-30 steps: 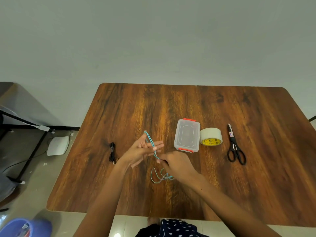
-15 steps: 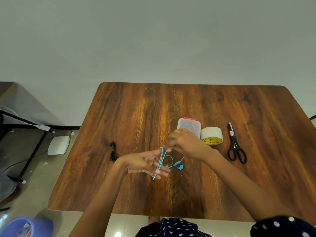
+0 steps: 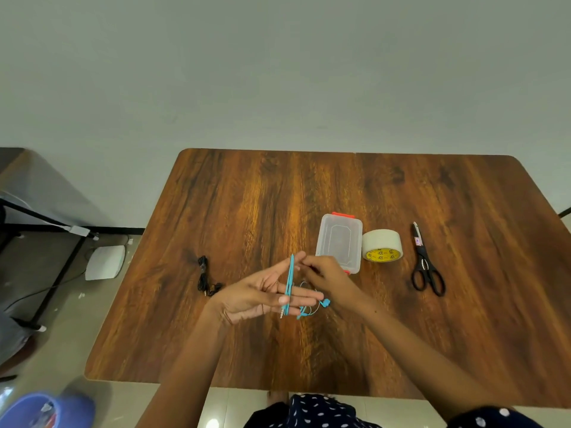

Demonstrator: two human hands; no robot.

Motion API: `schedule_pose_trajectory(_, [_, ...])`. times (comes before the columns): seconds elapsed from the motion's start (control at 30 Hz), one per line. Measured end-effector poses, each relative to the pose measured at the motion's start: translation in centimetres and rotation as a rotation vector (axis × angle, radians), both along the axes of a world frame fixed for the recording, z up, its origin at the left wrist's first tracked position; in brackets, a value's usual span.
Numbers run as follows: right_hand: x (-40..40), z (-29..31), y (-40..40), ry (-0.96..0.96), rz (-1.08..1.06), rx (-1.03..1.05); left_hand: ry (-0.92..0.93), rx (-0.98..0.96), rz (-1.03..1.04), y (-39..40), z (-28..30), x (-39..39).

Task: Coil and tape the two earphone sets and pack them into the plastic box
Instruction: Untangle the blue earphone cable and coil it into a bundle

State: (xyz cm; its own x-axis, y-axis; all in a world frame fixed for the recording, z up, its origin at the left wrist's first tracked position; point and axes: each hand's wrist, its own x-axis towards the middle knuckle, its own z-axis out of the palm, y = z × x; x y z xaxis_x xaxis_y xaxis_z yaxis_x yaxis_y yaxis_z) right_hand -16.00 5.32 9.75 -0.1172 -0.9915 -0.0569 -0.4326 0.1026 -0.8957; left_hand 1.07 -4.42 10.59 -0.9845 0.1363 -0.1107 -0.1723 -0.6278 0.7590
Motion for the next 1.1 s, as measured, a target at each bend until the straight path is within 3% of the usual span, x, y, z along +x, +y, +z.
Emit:
schedule_pose_trajectory(0.1, [1.3,-0.4,0.5,-0.116,-0.048,0.043,-0.006,-0.033,0.049,-0.5,0.4,-0.1])
schedule_pose_trajectory(0.23, [2.6,-1.0,0.9,-0.133,-0.082,0.137,-0.083,-0.034,0.22,-0.9,0.7,-0.3])
schedule_pose_trajectory(0.47, [3.6,-2.0,1.7,0.186,0.024,0.105,-0.208,-0.1,0.487,-1.0,0.2,-1.0])
schedule_pose_trajectory(0.57, [3.3,-2.1,1.9,0.427,0.054,0.002,-0.295,-0.25,0.521,-0.5,-0.1,-1.4])
schedule_pose_trajectory(0.67, [2.5,-2.1,1.8,0.625,0.103,-0.081,-0.416,-0.419,0.425,-0.3,-0.8,-1.4])
schedule_pose_trajectory(0.83, [0.5,-0.7,1.2,0.737,0.246,-0.044,-0.549,-0.467,0.07,-0.4,-1.2,-0.7])
schedule_pose_trajectory(1.1, [-2.4,1.1,-0.7,0.845,0.489,-0.025,-0.364,-0.416,-0.296,0.0,0.0,-0.7])
